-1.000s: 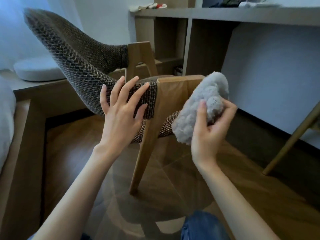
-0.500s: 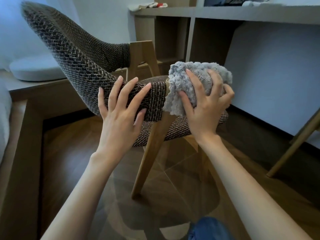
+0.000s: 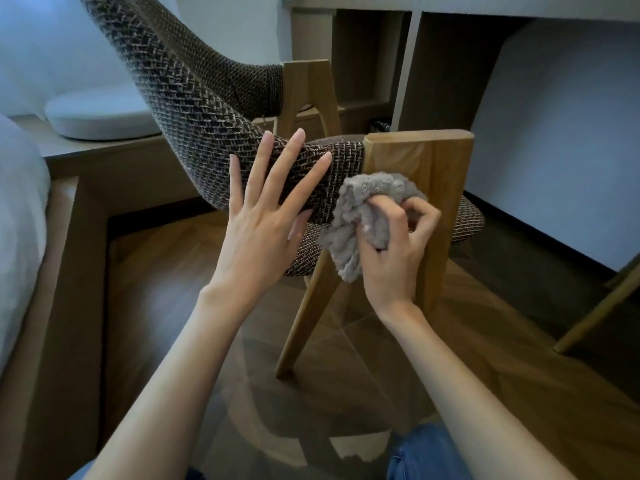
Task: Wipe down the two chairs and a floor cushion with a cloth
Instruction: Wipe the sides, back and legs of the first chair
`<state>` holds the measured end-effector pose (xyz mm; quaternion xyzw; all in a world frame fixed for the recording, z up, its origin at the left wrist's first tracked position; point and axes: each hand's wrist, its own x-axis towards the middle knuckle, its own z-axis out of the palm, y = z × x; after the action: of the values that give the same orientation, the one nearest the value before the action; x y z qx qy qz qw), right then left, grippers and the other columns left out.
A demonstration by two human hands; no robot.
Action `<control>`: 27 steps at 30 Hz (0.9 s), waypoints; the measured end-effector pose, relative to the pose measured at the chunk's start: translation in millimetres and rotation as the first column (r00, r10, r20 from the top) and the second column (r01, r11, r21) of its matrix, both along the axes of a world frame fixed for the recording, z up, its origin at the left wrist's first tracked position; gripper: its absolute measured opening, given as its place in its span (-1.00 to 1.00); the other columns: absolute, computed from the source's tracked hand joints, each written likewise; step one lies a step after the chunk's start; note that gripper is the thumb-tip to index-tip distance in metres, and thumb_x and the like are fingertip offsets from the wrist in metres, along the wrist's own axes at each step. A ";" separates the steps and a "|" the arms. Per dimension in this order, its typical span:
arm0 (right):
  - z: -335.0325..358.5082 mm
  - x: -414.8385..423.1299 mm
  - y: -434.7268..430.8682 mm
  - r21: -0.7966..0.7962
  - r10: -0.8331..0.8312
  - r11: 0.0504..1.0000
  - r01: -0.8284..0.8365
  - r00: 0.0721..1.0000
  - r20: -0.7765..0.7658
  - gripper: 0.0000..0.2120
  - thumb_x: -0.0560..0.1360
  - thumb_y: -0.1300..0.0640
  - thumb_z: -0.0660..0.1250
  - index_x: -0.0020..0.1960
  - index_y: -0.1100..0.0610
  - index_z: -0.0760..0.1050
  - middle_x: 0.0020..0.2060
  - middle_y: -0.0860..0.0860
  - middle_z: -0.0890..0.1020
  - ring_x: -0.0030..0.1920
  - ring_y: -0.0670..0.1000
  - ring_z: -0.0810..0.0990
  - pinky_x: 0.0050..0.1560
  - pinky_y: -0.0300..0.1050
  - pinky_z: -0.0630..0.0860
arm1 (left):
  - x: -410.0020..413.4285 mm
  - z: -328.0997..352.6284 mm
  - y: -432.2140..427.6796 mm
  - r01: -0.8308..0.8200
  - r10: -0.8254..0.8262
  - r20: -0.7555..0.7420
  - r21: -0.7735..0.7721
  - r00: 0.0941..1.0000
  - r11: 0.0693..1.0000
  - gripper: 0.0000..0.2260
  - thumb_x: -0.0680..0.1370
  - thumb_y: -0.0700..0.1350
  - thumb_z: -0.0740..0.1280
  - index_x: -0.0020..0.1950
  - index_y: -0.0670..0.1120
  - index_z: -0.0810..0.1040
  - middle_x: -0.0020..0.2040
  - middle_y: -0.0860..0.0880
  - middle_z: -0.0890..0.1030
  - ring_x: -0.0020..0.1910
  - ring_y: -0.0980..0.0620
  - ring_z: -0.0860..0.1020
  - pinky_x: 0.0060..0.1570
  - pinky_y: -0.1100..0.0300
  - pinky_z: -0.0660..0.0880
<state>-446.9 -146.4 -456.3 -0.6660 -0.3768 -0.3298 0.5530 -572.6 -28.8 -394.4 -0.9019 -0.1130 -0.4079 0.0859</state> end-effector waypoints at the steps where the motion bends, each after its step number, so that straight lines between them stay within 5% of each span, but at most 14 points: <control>1: 3.2 -0.4 2.6 0.016 -0.013 1.000 0.013 1.000 0.010 -0.71 0.49 0.13 0.32 0.19 0.01 0.41 0.13 0.06 0.26 0.16 0.04 0.36 0.18 -0.39 0.34 | 0.0 -0.7 0.8 0.002 -0.002 0.000 0.004 1.000 1.000 -0.41 0.57 -0.17 0.30 0.55 0.04 0.15 0.57 -0.11 0.07 0.55 -0.18 -0.06 0.46 -0.27 -0.12; 5: -21.8 -9.5 3.2 -0.104 0.039 0.994 -0.041 0.999 -0.024 -0.70 0.49 0.12 0.34 0.19 0.01 0.39 0.16 0.05 0.24 0.16 0.12 0.40 0.14 -0.04 0.49 | -1.0 -5.3 3.6 0.013 -0.013 0.001 0.025 1.000 1.000 -0.39 0.56 -0.20 0.31 0.55 0.03 0.15 0.56 -0.13 0.07 0.54 -0.19 -0.06 0.47 -0.28 -0.08; 9: -57.2 -20.1 0.6 -0.389 0.135 0.907 -0.163 0.986 -0.097 -0.71 0.40 0.19 0.50 0.11 0.05 0.58 0.13 0.15 0.33 0.12 0.13 0.37 0.13 -0.04 0.50 | -2.8 -9.4 5.0 0.010 -0.009 -0.027 0.044 1.000 0.999 -0.39 0.57 -0.23 0.31 0.55 0.02 0.13 0.56 -0.13 0.04 0.54 -0.20 -0.08 0.47 -0.26 -0.07; 13: -40.5 -22.3 1.9 -0.248 0.110 0.961 -0.123 0.992 -0.067 -0.79 0.41 0.14 0.44 0.05 0.07 0.60 0.07 0.03 0.30 0.10 0.05 0.34 0.18 -0.38 0.30 | -7.5 -10.2 6.8 0.012 -0.009 -0.063 0.045 0.998 0.999 -0.33 0.53 -0.31 0.34 0.55 0.02 0.15 0.57 -0.11 0.03 0.54 -0.20 -0.07 0.46 -0.28 0.00; 16: -25.3 -18.9 7.6 -0.164 0.003 0.986 -0.009 0.999 -0.038 -0.76 0.40 0.12 0.44 0.06 0.09 0.60 0.06 0.06 0.31 0.11 0.08 0.35 0.19 -0.31 0.32 | -11.4 -11.5 6.1 0.008 -0.004 -0.095 0.042 0.995 0.999 -0.31 0.52 -0.32 0.34 0.56 0.01 0.13 0.57 -0.11 0.02 0.55 -0.19 -0.08 0.47 -0.24 0.03; 20: -58.5 -30.1 12.3 -0.365 0.098 0.921 -0.134 0.989 -0.114 -0.75 0.44 0.07 0.47 0.12 0.00 0.60 0.10 0.08 0.35 0.09 0.09 0.38 0.05 -0.22 0.45 | -21.3 -17.2 5.5 0.004 0.000 -0.132 0.036 0.991 0.999 -0.32 0.50 -0.36 0.34 0.55 -0.04 0.18 0.57 -0.11 0.05 0.55 -0.17 -0.04 0.47 -0.18 0.11; 23: -94.3 -42.3 9.7 -0.479 0.150 0.819 -0.315 0.924 -0.351 -0.78 0.46 0.07 0.45 0.11 -0.04 0.60 0.08 -0.03 0.30 0.13 -0.03 0.35 0.14 -0.13 0.52 | -29.9 -24.0 3.1 -0.024 0.029 -0.092 0.050 0.995 0.998 -0.50 0.49 -0.35 0.36 0.42 -0.15 0.41 0.43 -0.18 0.36 0.43 -0.15 0.24 0.35 -0.12 0.34; 27: -93.0 -44.3 -4.1 -0.449 0.219 0.831 -0.327 0.936 -0.276 -0.64 0.41 0.17 0.50 0.20 0.04 0.61 0.12 0.06 0.32 0.12 0.06 0.38 0.17 -0.10 0.51 | -38.7 -29.8 4.1 -0.019 0.026 -0.162 0.049 0.986 0.999 -0.87 0.52 -0.25 0.37 0.05 -0.18 0.59 0.02 -0.14 0.57 0.00 -0.17 0.49 -0.10 -0.09 0.53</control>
<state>-491.2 -150.5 -549.4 -0.7541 -0.4779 -0.0677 0.4453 -611.3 -24.7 -424.2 -0.9285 -0.1061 -0.3347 0.1208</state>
